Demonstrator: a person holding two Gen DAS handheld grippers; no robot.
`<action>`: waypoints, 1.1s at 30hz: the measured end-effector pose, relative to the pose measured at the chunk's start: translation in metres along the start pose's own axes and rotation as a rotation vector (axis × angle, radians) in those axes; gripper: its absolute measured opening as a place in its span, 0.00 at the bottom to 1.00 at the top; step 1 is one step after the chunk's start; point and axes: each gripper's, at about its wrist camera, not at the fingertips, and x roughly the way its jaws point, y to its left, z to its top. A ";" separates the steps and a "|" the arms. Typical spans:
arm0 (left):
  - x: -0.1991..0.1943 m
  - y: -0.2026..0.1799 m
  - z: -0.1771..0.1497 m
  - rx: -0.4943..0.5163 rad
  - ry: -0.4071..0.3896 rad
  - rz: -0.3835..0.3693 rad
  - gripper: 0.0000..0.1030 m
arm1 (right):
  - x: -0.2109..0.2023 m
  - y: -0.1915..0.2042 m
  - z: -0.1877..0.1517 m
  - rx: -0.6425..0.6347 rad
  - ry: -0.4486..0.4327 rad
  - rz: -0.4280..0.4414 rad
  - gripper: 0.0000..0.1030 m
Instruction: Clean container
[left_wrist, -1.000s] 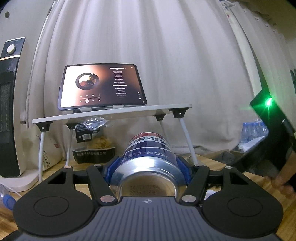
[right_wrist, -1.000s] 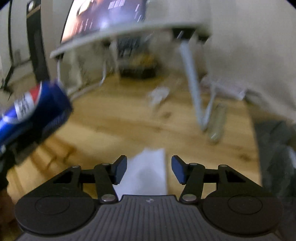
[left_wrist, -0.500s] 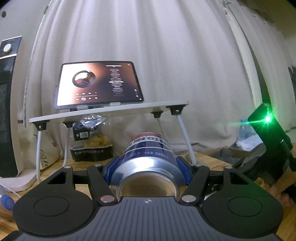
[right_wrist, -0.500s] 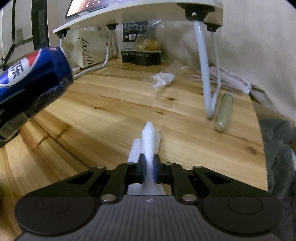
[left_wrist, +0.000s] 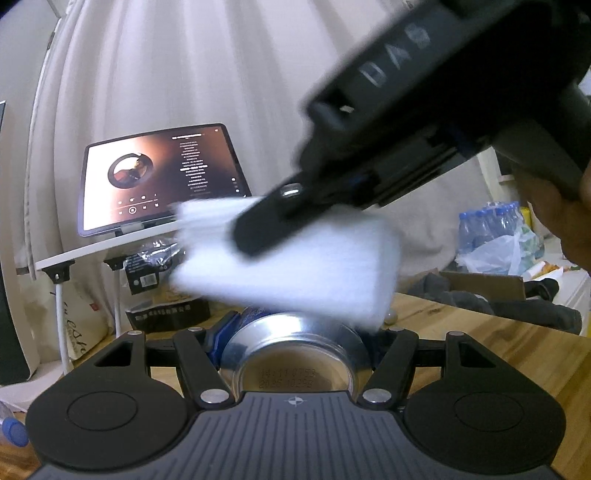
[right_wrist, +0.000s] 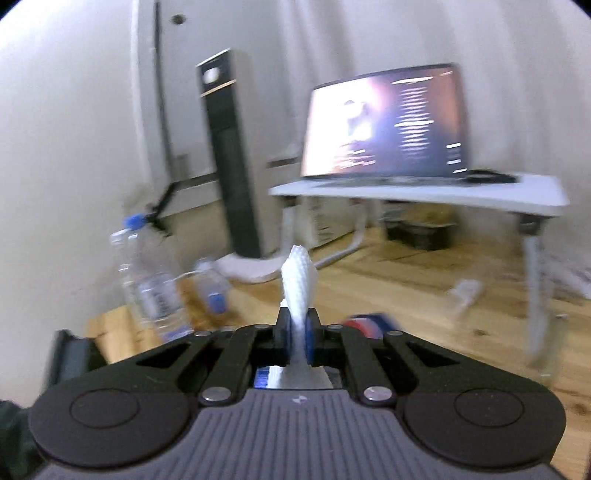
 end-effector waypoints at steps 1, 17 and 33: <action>0.000 0.000 0.000 -0.002 0.001 -0.001 0.65 | 0.004 0.004 0.000 -0.011 0.014 0.012 0.10; -0.005 0.001 0.000 -0.005 -0.026 -0.010 0.65 | 0.026 -0.019 0.009 -0.158 0.023 -0.224 0.10; -0.004 0.015 -0.002 -0.085 -0.007 -0.035 0.65 | 0.001 0.005 -0.013 -0.155 0.045 -0.113 0.11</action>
